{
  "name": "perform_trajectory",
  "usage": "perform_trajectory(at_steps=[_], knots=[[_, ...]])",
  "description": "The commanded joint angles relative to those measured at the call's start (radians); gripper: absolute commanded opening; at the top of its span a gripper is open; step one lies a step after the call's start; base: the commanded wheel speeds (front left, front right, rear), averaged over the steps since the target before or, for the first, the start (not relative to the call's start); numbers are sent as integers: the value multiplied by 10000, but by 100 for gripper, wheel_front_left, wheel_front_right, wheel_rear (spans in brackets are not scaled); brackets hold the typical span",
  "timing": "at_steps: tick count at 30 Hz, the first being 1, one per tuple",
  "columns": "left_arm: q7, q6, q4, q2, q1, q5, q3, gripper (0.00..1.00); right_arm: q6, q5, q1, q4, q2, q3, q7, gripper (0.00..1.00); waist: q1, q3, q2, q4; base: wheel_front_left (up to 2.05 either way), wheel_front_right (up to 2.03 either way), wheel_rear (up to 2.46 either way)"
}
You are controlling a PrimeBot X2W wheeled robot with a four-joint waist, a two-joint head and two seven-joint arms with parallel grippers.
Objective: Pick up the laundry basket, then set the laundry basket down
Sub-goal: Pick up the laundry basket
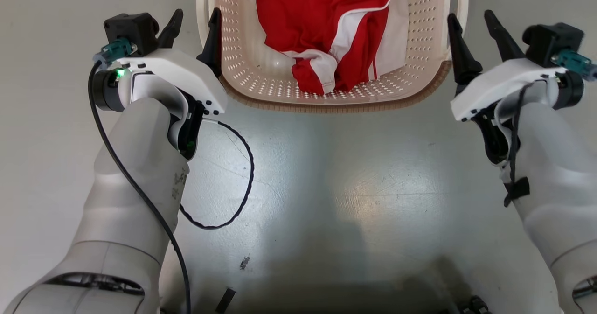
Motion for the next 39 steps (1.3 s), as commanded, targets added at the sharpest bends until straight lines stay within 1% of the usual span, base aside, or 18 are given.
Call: perform_trajectory(at_steps=[1, 9, 14, 19, 27, 33, 34, 36, 37, 38, 39], knots=[[-49, -30, 11, 240, -26, -69, 71, 100, 63, 144, 117, 114, 191, 258, -92, 100, 0, 100, 0, 0, 0, 0, 0], [-49, -56, 791, 240, -699, -410, -362, 100, 63, 596, -670, 1142, 424, 798, -92, 100, 0, 406, 0, -77, 0, 0, 0], [-49, -32, 1549, 240, -1142, -630, -722, 100, 63, 763, -1106, 1601, 538, 1050, -92, 100, 0, 555, 0, -124, 0, 0, 0], [-49, 228, 1998, 240, -1472, -857, -956, 100, 63, 856, -1365, 1756, 592, 1333, -92, 100, 0, 660, 0, -163, 0, 0, 0], [161, 387, 2333, 240, -1737, -1219, -1256, 100, 63, 1000, -1650, 2106, 643, 1541, -92, 100, 0, 767, 0, -199, 0, 0, 0], [257, 520, 2425, 240, -1891, -1421, -1469, 100, 63, 1102, -1773, 2315, 690, 1658, -92, 95, 0, 837, 0, -187, 0, 0, 0], [310, 551, 2438, 240, -1914, -1448, -1510, 100, 63, 1134, -1795, 2372, 703, 1680, -92, 91, 0, 848, 0, -187, 0, 0, 0], [465, 562, 2460, 240, -1951, -1535, -1572, 90, 63, 1192, -1849, 2471, 731, 1733, -92, 77, 0, 868, 0, -189, 0, 0, 0], [465, 562, 2460, 240, -1951, -1535, -1572, 90, 63, 1192, -1849, 2471, 731, 1733, -92, 77, 0, 868, 0, -189, 0, 0, 0], [506, 574, 2468, 240, -1970, -1564, -1609, 71, 63, 1219, -1876, 2513, 743, 1760, -92, 61, 0, 877, 0, -188, 0, 0, 0], [538, 586, 2475, 240, -1987, -1598, -1639, 48, 63, 1246, -1903, 2550, 756, 1789, -92, 47, 0, 886, 0, -188, 0, 0, 0]])
